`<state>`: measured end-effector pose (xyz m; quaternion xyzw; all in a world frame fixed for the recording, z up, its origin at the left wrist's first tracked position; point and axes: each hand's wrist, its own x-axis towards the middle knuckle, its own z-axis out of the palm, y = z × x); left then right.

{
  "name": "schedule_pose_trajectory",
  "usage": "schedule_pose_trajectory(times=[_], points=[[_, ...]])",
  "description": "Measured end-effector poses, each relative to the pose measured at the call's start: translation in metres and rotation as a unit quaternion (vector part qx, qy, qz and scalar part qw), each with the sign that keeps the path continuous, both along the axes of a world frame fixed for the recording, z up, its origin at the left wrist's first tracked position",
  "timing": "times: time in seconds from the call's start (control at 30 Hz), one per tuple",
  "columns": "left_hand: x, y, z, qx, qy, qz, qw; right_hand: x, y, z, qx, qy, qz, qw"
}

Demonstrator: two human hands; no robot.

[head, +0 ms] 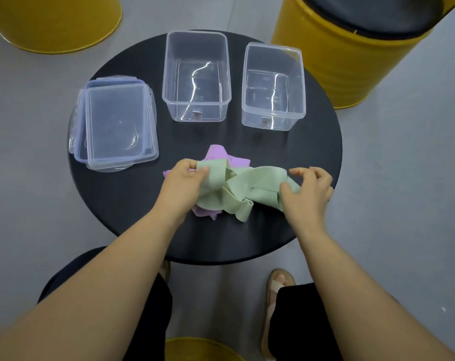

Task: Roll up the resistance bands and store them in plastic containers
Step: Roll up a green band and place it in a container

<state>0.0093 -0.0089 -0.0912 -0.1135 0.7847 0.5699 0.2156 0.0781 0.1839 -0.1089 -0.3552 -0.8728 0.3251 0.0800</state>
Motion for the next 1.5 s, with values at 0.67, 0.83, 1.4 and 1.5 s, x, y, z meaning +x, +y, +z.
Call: schedule_pose_trajectory(times=[0.67,0.83,1.4,1.5], points=[[-0.019,-0.029,0.013,0.298,-0.191,0.159,0.922,-0.003,-0.018,0.018,-0.247,0.068,0.104,0.961],[-0.020,-0.033,0.026,0.316,-0.157,0.153,0.923,-0.008,-0.007,0.050,-0.258,0.115,0.093,0.955],[-0.007,-0.010,0.059,0.053,-0.067,0.015,0.996,-0.037,-0.006,0.157,-0.289,0.020,0.181,0.940],[0.000,-0.012,0.066,0.012,-0.023,-0.033,0.999,-0.031,-0.014,0.173,-0.329,0.017,0.202,0.922]])
